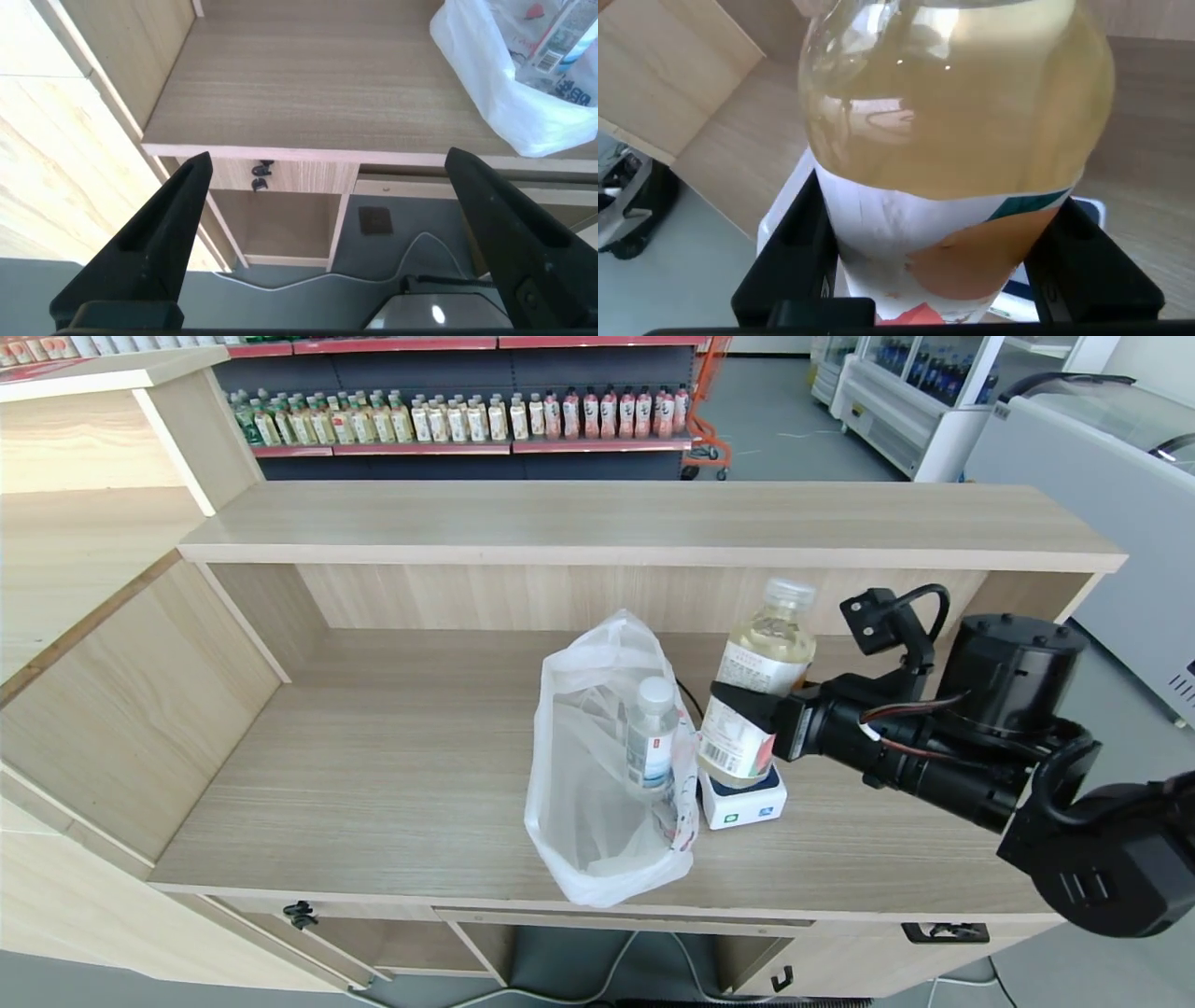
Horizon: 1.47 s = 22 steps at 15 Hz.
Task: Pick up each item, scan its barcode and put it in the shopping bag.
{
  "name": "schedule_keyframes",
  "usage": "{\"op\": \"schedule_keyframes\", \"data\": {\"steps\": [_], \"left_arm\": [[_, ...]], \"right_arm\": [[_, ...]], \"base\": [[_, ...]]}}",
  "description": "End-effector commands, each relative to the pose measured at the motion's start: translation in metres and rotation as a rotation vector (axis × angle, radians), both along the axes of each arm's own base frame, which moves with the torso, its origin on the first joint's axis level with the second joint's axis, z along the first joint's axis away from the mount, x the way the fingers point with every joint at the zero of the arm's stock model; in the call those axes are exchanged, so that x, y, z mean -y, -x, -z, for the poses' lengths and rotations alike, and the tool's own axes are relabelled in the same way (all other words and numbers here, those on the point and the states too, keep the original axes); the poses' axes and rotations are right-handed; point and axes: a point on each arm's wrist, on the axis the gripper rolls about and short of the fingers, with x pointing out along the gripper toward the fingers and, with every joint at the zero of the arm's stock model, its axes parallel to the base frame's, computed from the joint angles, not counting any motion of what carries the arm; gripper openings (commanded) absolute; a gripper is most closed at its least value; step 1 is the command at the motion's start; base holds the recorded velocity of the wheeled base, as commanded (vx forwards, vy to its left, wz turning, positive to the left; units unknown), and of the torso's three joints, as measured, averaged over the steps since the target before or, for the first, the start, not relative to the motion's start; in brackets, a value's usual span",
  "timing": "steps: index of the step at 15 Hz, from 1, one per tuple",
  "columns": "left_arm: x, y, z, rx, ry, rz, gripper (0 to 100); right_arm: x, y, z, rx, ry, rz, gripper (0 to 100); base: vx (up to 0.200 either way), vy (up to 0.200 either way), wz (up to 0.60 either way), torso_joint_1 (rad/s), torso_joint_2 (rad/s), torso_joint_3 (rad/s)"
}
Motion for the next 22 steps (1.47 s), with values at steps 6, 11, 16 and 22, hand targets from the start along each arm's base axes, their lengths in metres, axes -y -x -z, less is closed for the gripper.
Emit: {"op": "schedule_keyframes", "data": {"steps": [6,11,16,22], "left_arm": [[0.0,0.0,0.0,0.001,0.0,0.001,100],[0.0,0.0,0.0,0.001,0.0,-0.001,100],[0.0,0.0,0.0,0.001,0.002,0.001,100],[0.0,0.0,0.0,0.001,0.002,-0.001,100]], "right_arm": [[-0.024,-0.004,0.046,-0.083,0.094,-0.055,0],[-0.032,-0.017,0.081,0.003,0.135,-0.056,0],[-0.039,-0.03,0.1,0.081,0.178,-0.041,0],[-0.053,-0.042,0.106,0.169,0.133,-0.092,0]], "base": [[0.0,0.0,0.0,0.0,0.0,0.0],[0.0,0.0,0.0,0.0,0.0,0.0],[0.0,0.0,0.0,0.0,0.0,0.0],[0.0,0.0,0.0,0.0,0.0,0.0]]}}
